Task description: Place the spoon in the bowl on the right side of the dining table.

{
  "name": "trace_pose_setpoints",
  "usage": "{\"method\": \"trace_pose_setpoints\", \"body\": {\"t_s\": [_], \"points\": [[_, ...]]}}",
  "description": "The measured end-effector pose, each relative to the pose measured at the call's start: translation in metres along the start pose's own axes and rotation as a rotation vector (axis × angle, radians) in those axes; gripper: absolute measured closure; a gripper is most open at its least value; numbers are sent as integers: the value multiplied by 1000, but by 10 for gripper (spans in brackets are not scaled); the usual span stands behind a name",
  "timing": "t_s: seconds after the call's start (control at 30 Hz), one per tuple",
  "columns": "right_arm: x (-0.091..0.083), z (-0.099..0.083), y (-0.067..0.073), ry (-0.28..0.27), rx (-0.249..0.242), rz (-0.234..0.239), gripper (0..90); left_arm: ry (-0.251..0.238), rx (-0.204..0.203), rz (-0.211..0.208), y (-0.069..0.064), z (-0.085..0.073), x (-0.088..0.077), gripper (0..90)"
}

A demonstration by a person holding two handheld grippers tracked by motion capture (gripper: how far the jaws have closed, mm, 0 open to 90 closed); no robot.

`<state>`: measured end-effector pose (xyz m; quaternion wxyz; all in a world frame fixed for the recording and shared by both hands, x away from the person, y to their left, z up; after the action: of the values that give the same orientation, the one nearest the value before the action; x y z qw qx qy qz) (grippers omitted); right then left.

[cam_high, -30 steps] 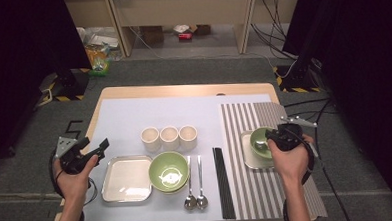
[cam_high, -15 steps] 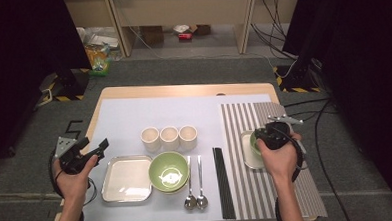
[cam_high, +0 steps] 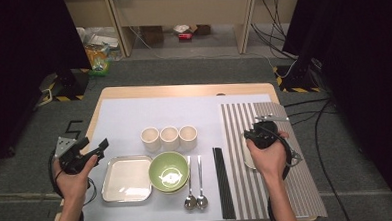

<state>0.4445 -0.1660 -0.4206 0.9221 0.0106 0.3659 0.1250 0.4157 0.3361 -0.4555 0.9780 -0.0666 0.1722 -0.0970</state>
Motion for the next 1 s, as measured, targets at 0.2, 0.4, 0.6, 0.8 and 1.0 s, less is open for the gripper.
{"method": "trace_pose_setpoints", "body": {"t_s": [0.2,0.4,0.6,0.8,1.0], "points": [[8,-1,12,29,-10,18,753,0,-1,-1,0,0,0,223],[17,-4,21,64,-23,32,760,2,-1,-1,1,0,0,223],[26,-8,28,92,-38,39,764,2,-2,-1,1,0,0,223],[33,-10,33,111,-36,44,765,4,-1,-3,0,-1,0,223],[39,-13,37,132,-40,46,767,2,-2,-4,1,0,0,223]]}}
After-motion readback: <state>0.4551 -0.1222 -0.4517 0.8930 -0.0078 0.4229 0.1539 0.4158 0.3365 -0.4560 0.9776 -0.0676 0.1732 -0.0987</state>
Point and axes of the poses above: each handheld gripper's, and its own axes: x roughly forward along the jaws, z roughly out of its top, y roughly to its left, the point moved 6 cm from there along x, roughly forward along the jaws, and after that the axes turned 1 degree about z, right-handed, at the moved point
